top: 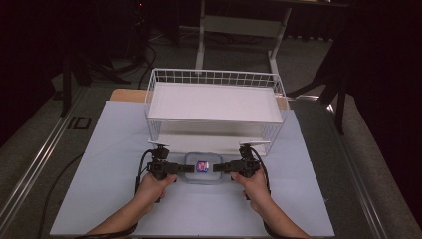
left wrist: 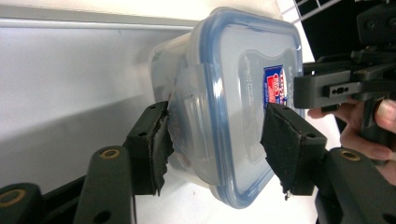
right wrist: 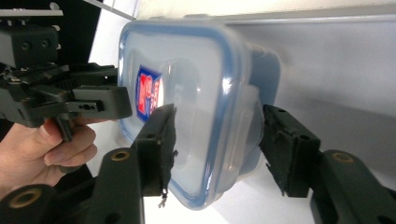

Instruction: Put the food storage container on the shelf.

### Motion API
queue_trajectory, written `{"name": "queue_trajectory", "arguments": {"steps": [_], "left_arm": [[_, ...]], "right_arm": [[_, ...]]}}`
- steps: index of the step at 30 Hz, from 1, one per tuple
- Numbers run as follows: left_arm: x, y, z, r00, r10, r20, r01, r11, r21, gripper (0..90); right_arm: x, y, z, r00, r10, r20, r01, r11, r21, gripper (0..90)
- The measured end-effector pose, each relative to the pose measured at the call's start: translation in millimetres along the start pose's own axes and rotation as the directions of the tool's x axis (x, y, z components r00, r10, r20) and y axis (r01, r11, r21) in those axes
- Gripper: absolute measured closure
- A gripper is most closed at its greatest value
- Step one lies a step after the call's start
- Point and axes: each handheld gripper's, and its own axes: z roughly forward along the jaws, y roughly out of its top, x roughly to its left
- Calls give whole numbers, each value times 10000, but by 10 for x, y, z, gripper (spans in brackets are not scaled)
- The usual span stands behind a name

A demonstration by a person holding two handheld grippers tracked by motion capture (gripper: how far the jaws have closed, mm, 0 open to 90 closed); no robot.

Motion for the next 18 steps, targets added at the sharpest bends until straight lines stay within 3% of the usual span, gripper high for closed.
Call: {"name": "queue_trajectory", "arguments": {"steps": [2, 10, 18], "left_arm": [[-33, -22, -23, 9998, 175, -83, -175, 9998, 22, 459], [-81, -45, -36, 9996, 17, -299, -21, 9999, -132, 467], [-184, 53, -102, 9975, 622, -323, -644, 9954, -716, 469]], "right_arm": [[37, -39, -12, 9996, -273, 113, 274, 9995, -125, 477], [79, -137, -29, 9972, -716, 230, 728, 9957, -576, 478], [171, -78, -116, 9889, -1429, 409, 1465, 9834, -1071, 478]]}}
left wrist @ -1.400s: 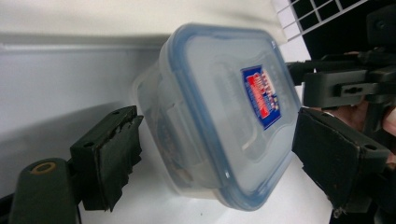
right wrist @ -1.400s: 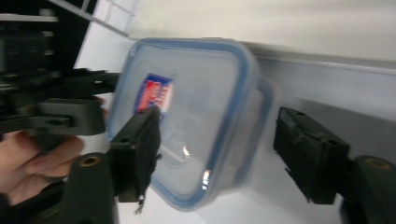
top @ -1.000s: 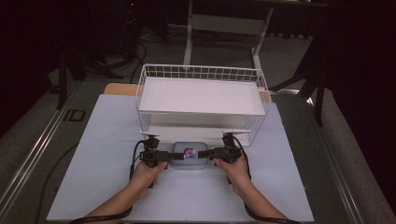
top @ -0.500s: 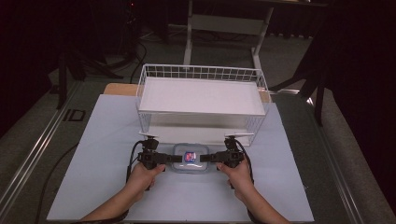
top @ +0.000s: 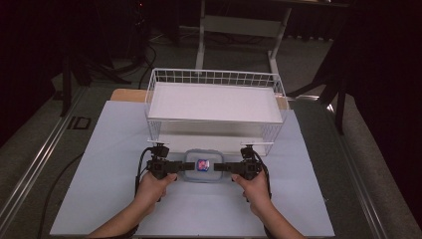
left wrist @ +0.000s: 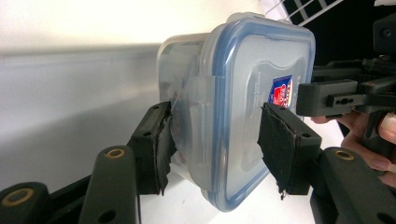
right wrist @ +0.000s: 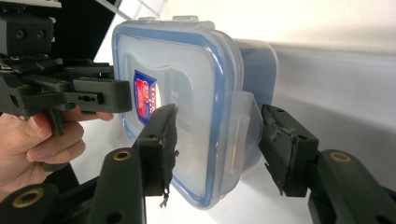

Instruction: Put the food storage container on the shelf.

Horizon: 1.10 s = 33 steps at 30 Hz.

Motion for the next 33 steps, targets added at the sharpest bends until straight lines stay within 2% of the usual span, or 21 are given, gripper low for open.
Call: {"name": "queue_trajectory", "arguments": {"steps": [1, 5, 7, 9, 11, 17, 18, 19, 21, 25, 29, 30, 33], "left_arm": [[-30, 51, -1, 9999, 94, -39, -95, 9998, -153, 469], [-54, 99, 7, 9999, 160, -8, -160, 9995, -274, 470], [-81, 184, 30, 9990, 452, 16, -450, 9974, -567, 470], [-83, 204, 39, 9984, 565, 3, -564, 9960, -699, 470], [-63, 266, 87, 9960, 898, 17, -892, 9915, -949, 469], [-34, 315, 164, 9960, 893, 24, -886, 9904, -1065, 468], [7, 324, 214, 9964, 847, -29, -845, 9905, -1089, 468], [36, 326, 231, 9949, 1009, -48, -1008, 9891, -1072, 467], [52, 325, 255, 9955, 941, -63, -942, 9900, -1046, 465], [136, 328, 339, 9970, 754, -156, -767, 9918, -1027, 464], [168, 330, 375, 9979, 643, -107, -650, 9931, -979, 462], [198, 335, 424, 9979, 643, -112, -651, 9926, -1029, 461], [187, 355, 439, 9959, 899, -142, -909, 9880, -1252, 456]], "right_arm": [[19, 55, -40, 9998, -181, 36, 182, 9996, -211, 477], [25, 115, -83, 9994, -327, 129, 333, 9984, -449, 477], [33, 178, -130, 9978, -608, 280, 628, 9950, -771, 476], [32, 196, -141, 9972, -672, 326, 697, 9941, -832, 476], [-3, 240, -152, 9964, -774, 354, 809, 9905, -1112, 476], [-72, 285, -132, 9965, -720, 423, 769, 9887, -1288, 475], [-128, 310, -106, 9964, -728, 436, 779, 9884, -1307, 474], [-145, 316, -93, 9964, -713, 449, 766, 9886, -1299, 474], [-161, 321, -76, 9963, -736, 454, 789, 9884, -1299, 474], [-236, 318, 5, 9974, -428, 574, 496, 9911, -1236, 472], [-260, 330, 25, 9969, -427, 660, 502, 9918, -1178, 471], [-308, 347, 51, 9943, -630, 864, 735, 9895, -1242, 470], [-336, 355, 49, 9958, -468, 787, 572, 9891, -1359, 470]]}}
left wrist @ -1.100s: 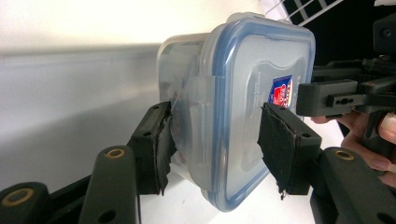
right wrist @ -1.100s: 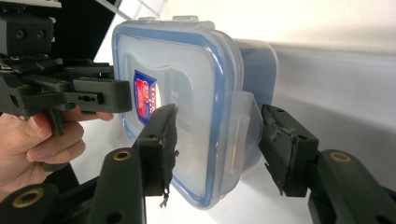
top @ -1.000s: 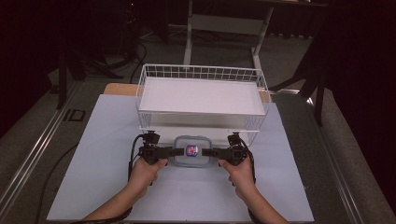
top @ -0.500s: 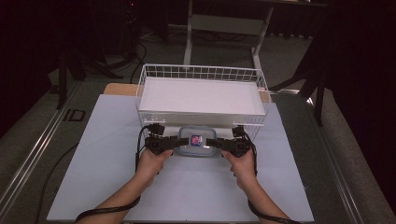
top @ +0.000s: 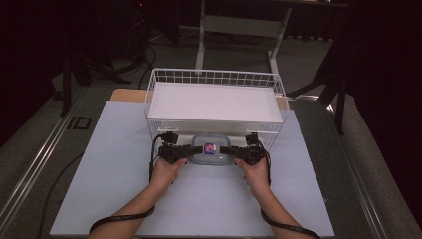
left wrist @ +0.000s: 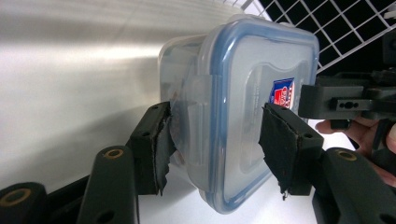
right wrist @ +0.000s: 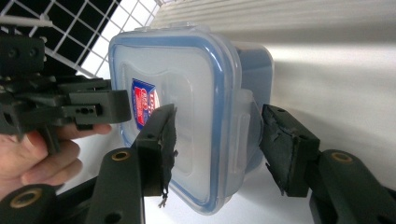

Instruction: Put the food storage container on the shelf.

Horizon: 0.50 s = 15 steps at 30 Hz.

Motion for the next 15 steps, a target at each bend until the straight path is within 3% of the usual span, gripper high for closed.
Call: {"name": "queue_trajectory", "arguments": {"steps": [8, 9, 10, 15], "left_arm": [[-10, 15, 28, 9994, 336, -75, -337, 9993, -143, 441], [-27, 8, 36, 9984, 522, -199, -526, 9984, -221, 434], [-31, 9, 49, 9980, 568, -267, -575, 9980, -255, 425], [5, 23, 69, 9991, 414, -135, -417, 9988, -259, 402]], "right_arm": [[-48, 37, -2, 9998, 186, -76, -186, 9998, -117, 462], [-30, 56, 32, 9999, 14, 146, -12, 10000, -95, 433], [-49, 63, 38, 9999, 135, 62, -134, 9998, -127, 433], [-57, 92, 63, 9993, 343, 178, -337, 9989, -334, 424]]}}
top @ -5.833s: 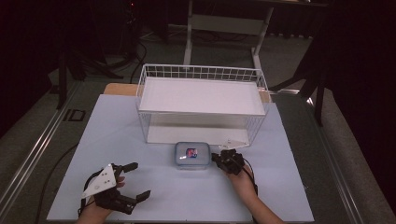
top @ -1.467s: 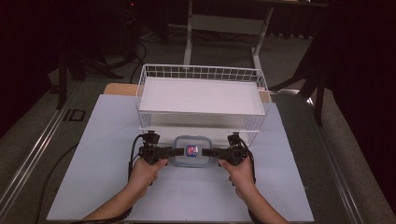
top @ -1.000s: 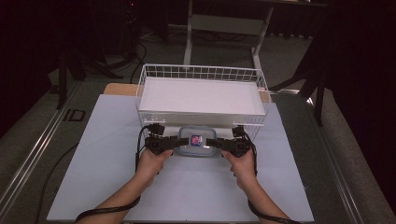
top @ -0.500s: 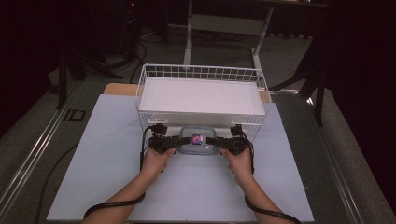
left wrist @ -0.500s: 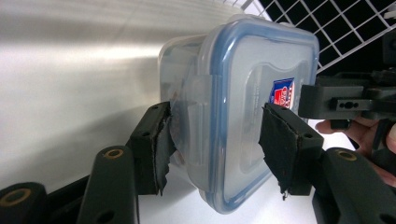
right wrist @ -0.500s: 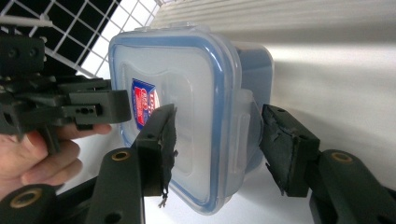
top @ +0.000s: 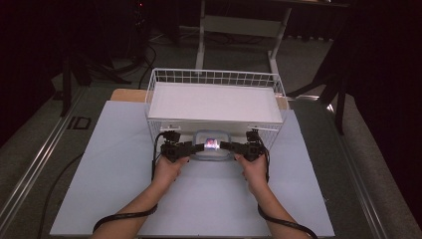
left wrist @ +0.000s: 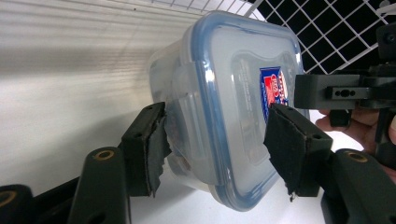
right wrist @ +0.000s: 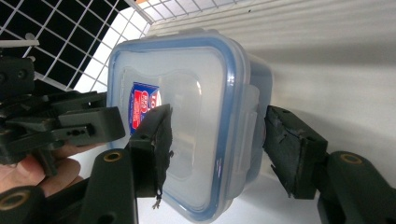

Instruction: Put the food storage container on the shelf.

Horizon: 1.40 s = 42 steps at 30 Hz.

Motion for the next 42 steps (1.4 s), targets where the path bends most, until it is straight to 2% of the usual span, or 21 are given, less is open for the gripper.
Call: {"name": "queue_trajectory", "arguments": {"steps": [3, 5, 7, 9, 10, 12, 17, 21, 22, 23, 26, 30, 32, 34, 35, 36, 38, 39, 40, 41, 42], "left_arm": [[3, 1, 9, 10000, -49, -21, 49, 10000, 16, 380], [10, 11, 32, 10000, 25, -49, -24, 9997, 241, 331], [57, 23, 65, 9989, -468, 101, 465, 9986, 246, 301], [58, 24, 72, 9985, -533, 122, 531, 9984, 200, 291], [69, 34, 73, 9995, -313, 17, 313, 9994, 164, 291], [64, 48, 81, 9993, -374, -25, 374, 9992, 109, 277], [48, 81, 85, 9994, 11, -345, -9, 10000, 62, 276], [5, 80, 84, 9969, 336, -712, -339, 9994, -37, 258], [-10, 79, 81, 9964, 330, -784, -336, 9994, -61, 259], [-24, 79, 71, 9955, 372, -870, -378, 9993, -48, 264], [-18, 79, 13, 9957, 811, -444, -814, 9967, -38, 239], [-52, 73, -92, 9873, 1270, -955, -1285, 9917, -97, 187], [-79, 44, -144, 9837, 1501, -994, -1522, 9882, -145, 172], [-98, 6, -200, 9741, 1964, -1117, -2015, 9788, -360, 153], [-118, -12, -228, 9714, 2097, -1116, -2154, 9757, -412, 150], [-131, -26, -257, 9673, 2317, -1031, -2374, 9703, -467, 143], [-170, -57, -305, 9698, 2377, -545, -2411, 9682, -670, 84], [-198, -68, -327, 9673, 2514, -332, -2529, 9659, -556, 49], [-198, -68, -327, 9673, 2514, -332, -2529, 9659, -556, 30], [-279, -113, -385, 9505, 3072, -473, -3094, 9496, -496, 30], [-279, -113, -385, 9505, 3072, -473, -3094, 9496, -496, 30]], "right_arm": [[9, 8, 4, 9999, -70, 80, 70, 10000, -30, 419], [36, 13, 7, 9991, -104, 399, 108, 9999, -100, 426], [27, 19, 37, 9982, -371, 465, 380, 9991, -203, 429], [31, 22, 41, 9984, -343, 458, 351, 9992, -174, 430], [31, 27, 43, 9984, -321, 455, 328, 9994, -138, 431], [25, 27, 51, 9985, -264, 472, 274, 9994, -215, 423], [23, 21, 70, 9985, -281, 460, 295, 9991, -307, 406], [41, 10, 71, 9966, -473, 680, 505, 9977, -463, 400], [64, -1, 62, 9976, -215, 661, 243, 9989, -408, 400], [62, -10, 59, 9973, -296, 669, 329, 9983, -483, 399], [56, -27, 31, 9953, -589, 770, 634, 9963, -576, 393], [71, -41, -28, 9920, -902, 884, 967, 9927, -723, 384], [77, -46, -53, 9891, -1148, 916, 1221, 9894, -780, 385], [112, -48, -89, 9898, -1038, 979, 1106, 9915, -677, 385], [116, -44, -99, 9881, -1222, 930, 1296, 9886, -772, 385], [131, -46, -115, 9876, -1233, 968, 1312, 9881, -798, 384], [171, -60, -148, 9873, -1268, 962, 1344, 9879, -771, 384], [193, -70, -162, 9880, -1213, 960, 1281, 9894, -684, 388], [199, -77, -166, 9871, -1313, 919, 1371, 9887, -606, 407], [223, -89, -175, 9836, -1490, 1020, 1544, 9869, -475, 418], [239, -94, -182, 9806, -1626, 1094, 1680, 9849, -423, 419]]}}
